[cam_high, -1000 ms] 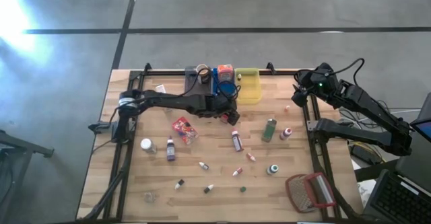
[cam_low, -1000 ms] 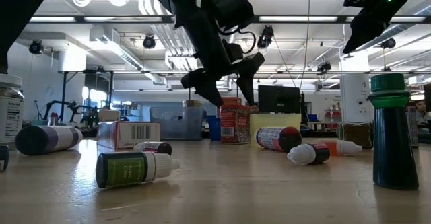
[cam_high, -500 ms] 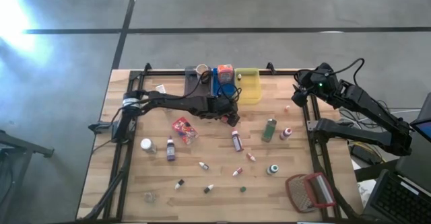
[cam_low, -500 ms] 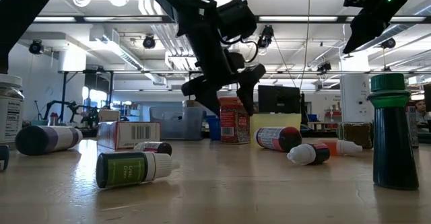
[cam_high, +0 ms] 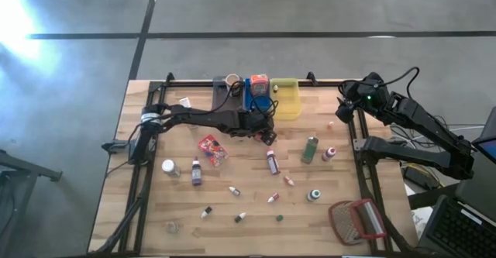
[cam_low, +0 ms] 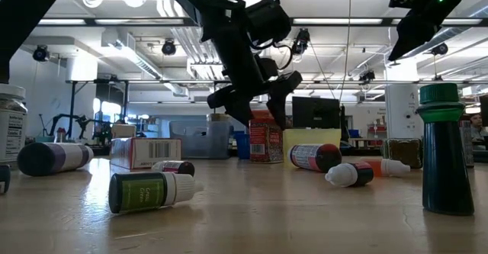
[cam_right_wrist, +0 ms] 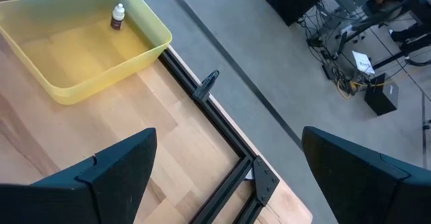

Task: Pick & Place Kitchen Items
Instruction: Put the red spice can into the black bin

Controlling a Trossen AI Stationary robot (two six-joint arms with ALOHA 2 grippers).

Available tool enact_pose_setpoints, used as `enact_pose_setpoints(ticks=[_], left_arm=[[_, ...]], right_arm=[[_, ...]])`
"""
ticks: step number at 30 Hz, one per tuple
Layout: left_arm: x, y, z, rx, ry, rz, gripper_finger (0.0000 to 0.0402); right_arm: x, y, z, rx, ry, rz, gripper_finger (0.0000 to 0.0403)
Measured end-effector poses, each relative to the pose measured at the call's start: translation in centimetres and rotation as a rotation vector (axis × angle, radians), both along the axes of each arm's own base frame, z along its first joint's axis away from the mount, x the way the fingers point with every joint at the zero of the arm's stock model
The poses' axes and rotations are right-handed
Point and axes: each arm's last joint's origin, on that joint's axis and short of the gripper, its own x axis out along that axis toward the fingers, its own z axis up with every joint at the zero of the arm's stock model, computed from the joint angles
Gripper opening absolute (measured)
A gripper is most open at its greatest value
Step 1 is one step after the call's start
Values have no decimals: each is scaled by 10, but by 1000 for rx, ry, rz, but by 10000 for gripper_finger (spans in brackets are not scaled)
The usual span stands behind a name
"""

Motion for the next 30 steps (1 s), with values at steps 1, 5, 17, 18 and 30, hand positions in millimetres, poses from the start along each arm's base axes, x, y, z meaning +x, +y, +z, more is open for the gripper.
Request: enact_pose_setpoints(ticks=[1,5,17,18,30], left_arm=[[0,0,0,1,2,-2,292],[0,0,0,9,8,-14,266],[0,0,0,9,9,-14,239],[0,0,0,9,10,-14,240],[-2,-2,6,21,9,-40,233]], right_arm=[[0,0,0,0,0,0,366],[0,0,0,1,-2,-2,366],[0,0,0,1,-3,-2,366],[0,0,0,2,-4,-2,366],[0,0,0,0,0,-1,366]])
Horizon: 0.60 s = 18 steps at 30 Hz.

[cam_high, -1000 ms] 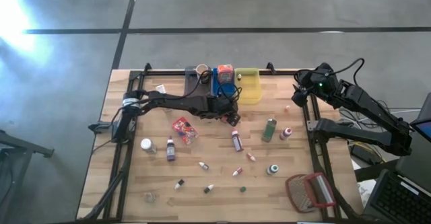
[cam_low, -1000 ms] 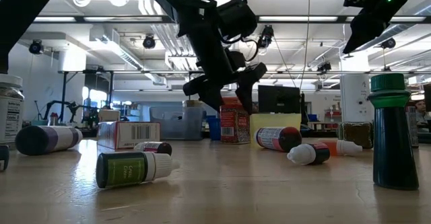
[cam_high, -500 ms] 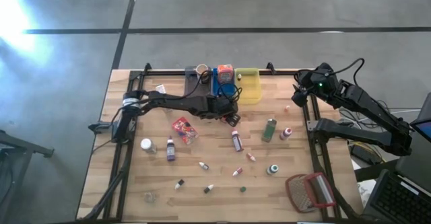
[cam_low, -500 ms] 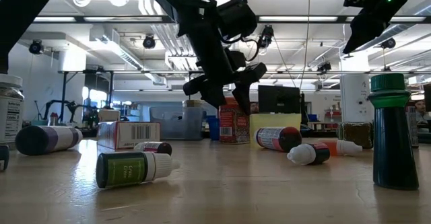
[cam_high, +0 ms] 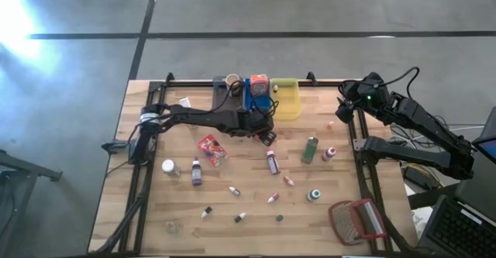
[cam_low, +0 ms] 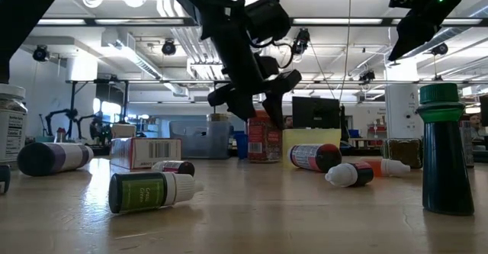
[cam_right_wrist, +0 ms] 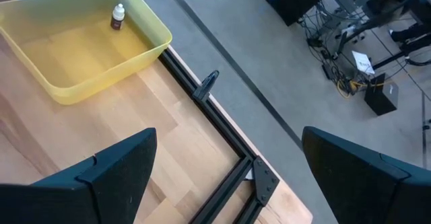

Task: Pick & Place Kitchen Items
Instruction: Put the red spice can into the black bin

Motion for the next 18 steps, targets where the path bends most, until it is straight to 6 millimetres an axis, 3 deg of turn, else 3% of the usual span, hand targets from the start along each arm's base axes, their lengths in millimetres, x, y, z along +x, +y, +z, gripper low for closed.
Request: enact_pose_setpoints(ticks=[8,18], left_arm=[[-16,-3,43,30,-68,-20,233],[-67,11,115,174,-129,143,233]], right_arm=[[0,0,0,1,-2,-1,366],[0,0,0,1,-2,-2,366]])
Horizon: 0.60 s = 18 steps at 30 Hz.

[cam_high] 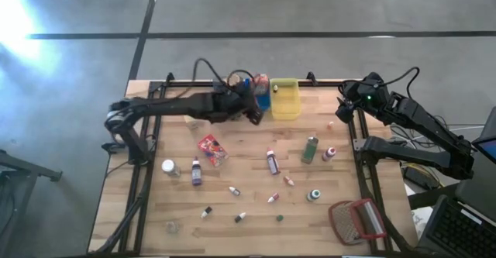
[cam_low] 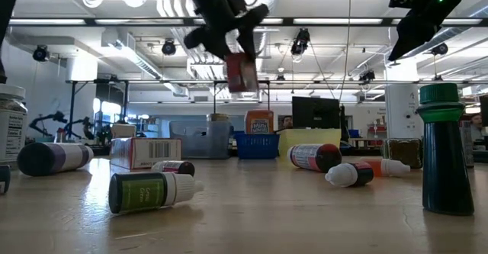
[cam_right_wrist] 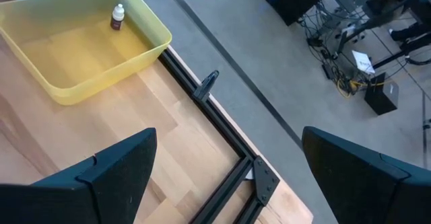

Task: Pick & Place Kitchen Items
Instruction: Put the red spice can into the black bin

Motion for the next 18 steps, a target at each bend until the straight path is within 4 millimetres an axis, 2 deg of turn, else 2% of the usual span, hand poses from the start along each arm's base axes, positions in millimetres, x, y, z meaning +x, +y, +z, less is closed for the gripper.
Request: enact_pose_setpoints(ticks=[3,6,18], left_arm=[[-15,10,12,-14,-16,58,233],[-30,25,15,-31,12,131,233],[-69,91,5,-78,76,403,233]], right_arm=[[0,0,0,-1,2,2,366],[0,0,0,1,-1,0,366],[0,0,0,-1,2,2,366]])
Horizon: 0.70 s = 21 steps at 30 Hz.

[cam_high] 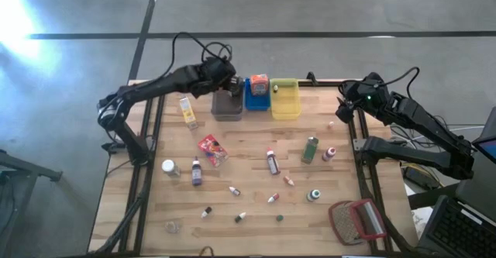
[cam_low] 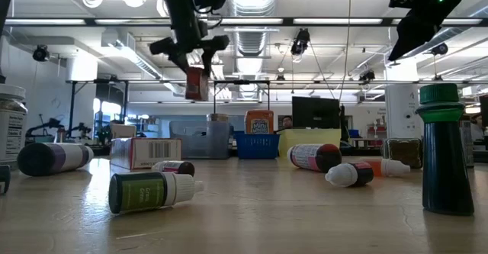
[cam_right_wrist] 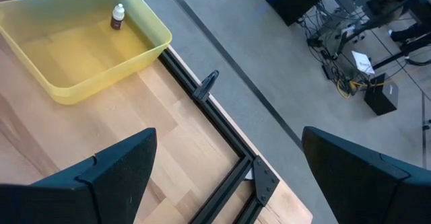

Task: Pick & Place Kitchen Items
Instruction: Put the red spice can into the black bin

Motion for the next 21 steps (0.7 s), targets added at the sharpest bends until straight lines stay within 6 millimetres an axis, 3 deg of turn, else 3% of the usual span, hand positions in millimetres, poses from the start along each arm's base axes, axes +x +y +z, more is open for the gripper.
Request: enact_pose_setpoints(ticks=[12,21], left_arm=[[-16,40,-44,-31,-108,41,233],[-27,47,-73,-64,-104,62,233]], right_arm=[[0,0,0,0,0,0,366],[0,0,0,0,0,0,366]])
